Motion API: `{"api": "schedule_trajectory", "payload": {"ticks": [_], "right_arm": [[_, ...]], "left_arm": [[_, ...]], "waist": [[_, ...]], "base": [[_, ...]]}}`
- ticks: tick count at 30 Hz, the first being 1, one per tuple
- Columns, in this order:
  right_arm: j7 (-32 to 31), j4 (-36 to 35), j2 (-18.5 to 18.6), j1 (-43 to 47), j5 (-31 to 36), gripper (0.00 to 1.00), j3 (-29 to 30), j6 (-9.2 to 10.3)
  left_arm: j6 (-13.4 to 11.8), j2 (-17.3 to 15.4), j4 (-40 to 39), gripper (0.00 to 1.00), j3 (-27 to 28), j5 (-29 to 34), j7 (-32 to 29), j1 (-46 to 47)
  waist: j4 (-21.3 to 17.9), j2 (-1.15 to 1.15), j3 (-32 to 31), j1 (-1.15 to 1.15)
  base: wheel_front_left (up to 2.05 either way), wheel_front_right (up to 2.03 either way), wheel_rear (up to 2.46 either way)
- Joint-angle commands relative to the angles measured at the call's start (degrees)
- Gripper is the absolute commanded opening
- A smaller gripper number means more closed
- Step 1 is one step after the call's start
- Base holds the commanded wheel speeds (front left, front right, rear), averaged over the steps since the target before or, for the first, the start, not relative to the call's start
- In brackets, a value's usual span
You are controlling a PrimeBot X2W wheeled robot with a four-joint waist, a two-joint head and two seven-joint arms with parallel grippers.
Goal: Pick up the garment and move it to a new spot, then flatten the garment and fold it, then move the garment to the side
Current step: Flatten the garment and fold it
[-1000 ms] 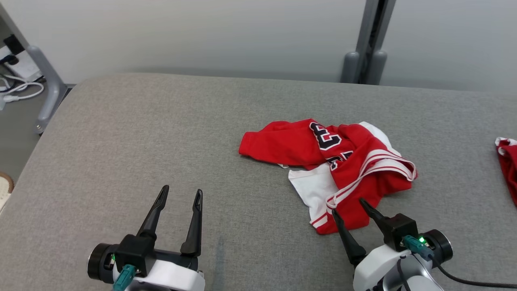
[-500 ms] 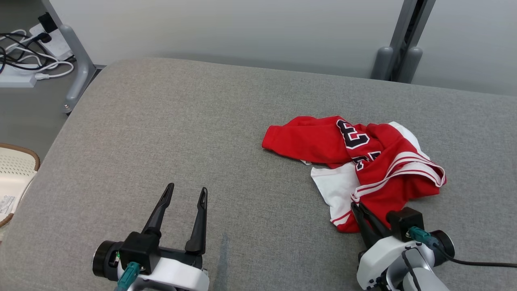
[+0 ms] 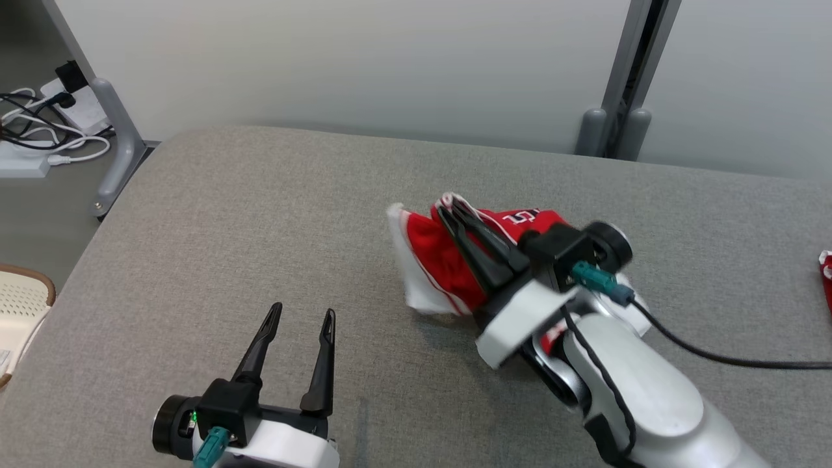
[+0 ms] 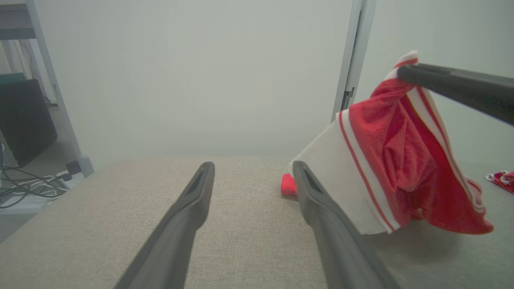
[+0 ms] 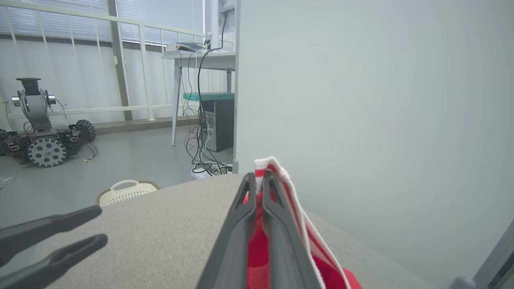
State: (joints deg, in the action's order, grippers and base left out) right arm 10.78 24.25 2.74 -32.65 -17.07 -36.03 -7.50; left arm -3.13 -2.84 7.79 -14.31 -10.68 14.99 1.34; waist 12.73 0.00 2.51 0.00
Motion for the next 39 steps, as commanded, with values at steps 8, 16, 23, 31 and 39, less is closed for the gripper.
{"api": "schedule_trajectory", "payload": {"ticks": [8,16,23,31,39], "right_arm": [[3.6,-2.2,0.4,-17.0,-9.0,0.0,-0.5,0.0],[4.3,2.7,6.2,-15.7,-7.5,0.0,8.4,0.0],[1.9,8.1,17.2,-5.5,-6.0,0.0,15.7,0.0],[-1.6,13.3,20.6,5.4,-2.4,0.0,25.5,0.01],[-6.9,14.2,16.0,11.4,-1.5,1.0,28.4,0.01]], "left_arm": [[-0.2,-0.2,-0.1,1.0,-0.4,0.3,0.2,-0.7],[-0.6,-0.2,-1.0,1.0,0.0,0.4,0.2,-1.7],[-0.6,-0.2,-1.2,1.0,0.3,0.3,0.2,-1.2],[-0.6,-0.2,-1.2,1.0,-0.1,0.5,0.2,-0.9],[-0.1,-0.2,-0.8,1.0,0.4,1.2,0.2,-0.8]], "waist": [[0.1,0.0,-1.9,0.0],[-0.2,0.0,-1.4,0.0],[-2.5,0.0,-0.7,0.0],[-5.6,0.0,-0.5,0.0],[-8.8,0.0,-0.9,0.0]], "base": [[0.0,0.0,0.0],[0.0,0.0,0.0],[0.0,0.0,0.0],[0.0,0.0,0.0],[0.0,0.0,0.0]]}}
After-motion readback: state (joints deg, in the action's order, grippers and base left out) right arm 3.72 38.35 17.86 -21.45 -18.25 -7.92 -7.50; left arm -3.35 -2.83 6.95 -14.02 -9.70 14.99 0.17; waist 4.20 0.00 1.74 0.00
